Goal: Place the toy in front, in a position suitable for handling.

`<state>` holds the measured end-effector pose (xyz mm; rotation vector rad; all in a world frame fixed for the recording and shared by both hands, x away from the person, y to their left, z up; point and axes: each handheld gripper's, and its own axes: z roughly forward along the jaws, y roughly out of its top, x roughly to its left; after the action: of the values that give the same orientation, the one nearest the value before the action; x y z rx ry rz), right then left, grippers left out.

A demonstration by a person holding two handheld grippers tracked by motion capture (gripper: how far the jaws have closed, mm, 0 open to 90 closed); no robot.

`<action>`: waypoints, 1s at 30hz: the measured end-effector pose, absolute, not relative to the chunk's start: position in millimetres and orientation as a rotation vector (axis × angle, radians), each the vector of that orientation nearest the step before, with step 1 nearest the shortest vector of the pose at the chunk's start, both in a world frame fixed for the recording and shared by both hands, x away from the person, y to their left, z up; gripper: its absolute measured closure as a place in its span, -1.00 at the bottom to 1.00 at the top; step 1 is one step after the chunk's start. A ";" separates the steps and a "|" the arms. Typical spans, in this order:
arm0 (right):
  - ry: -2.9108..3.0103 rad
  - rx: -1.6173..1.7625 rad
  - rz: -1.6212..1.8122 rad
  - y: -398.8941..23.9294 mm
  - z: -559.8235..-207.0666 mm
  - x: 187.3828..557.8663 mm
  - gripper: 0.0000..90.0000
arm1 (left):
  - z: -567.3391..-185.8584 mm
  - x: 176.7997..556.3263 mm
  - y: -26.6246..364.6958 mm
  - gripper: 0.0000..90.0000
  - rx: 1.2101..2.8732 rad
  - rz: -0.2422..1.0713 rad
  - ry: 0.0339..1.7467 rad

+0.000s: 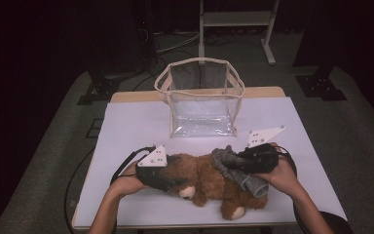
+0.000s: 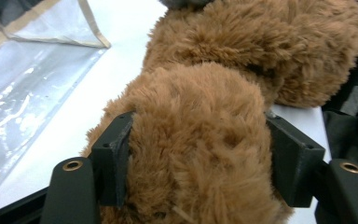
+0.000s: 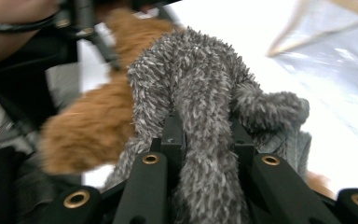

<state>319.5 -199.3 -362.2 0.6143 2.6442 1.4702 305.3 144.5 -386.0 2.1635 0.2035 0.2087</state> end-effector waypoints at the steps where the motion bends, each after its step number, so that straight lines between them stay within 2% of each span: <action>1: 2.614 0.660 1.473 -204.6 -363.8 322.7 0.63 | -386.0 304.7 145.1 -0.26 2.166 0.202 0.197; 7: 2.635 0.684 1.517 -209.4 -372.5 328.9 0.63 | -382.9 305.7 146.4 -0.26 2.162 0.197 0.179; 15: 2.752 0.478 1.515 -186.1 -368.2 313.8 0.64 | -378.6 307.3 138.3 -0.44 2.117 0.231 0.205; 22: 2.693 0.519 1.469 -190.3 -362.2 314.5 0.64 | -381.6 304.3 139.6 -0.09 2.164 0.182 0.186; 27: 2.638 0.676 1.467 -206.6 -368.1 325.8 0.63 | -380.3 301.1 144.4 -0.04 2.196 0.151 0.142; 30: 2.661 0.647 1.480 -202.3 -370.3 324.6 0.64 | -379.0 300.7 144.4 -0.06 2.195 0.144 0.140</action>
<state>324.6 -202.3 -370.3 0.6470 2.6613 1.4797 300.7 144.4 -379.0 2.1951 0.1397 0.1445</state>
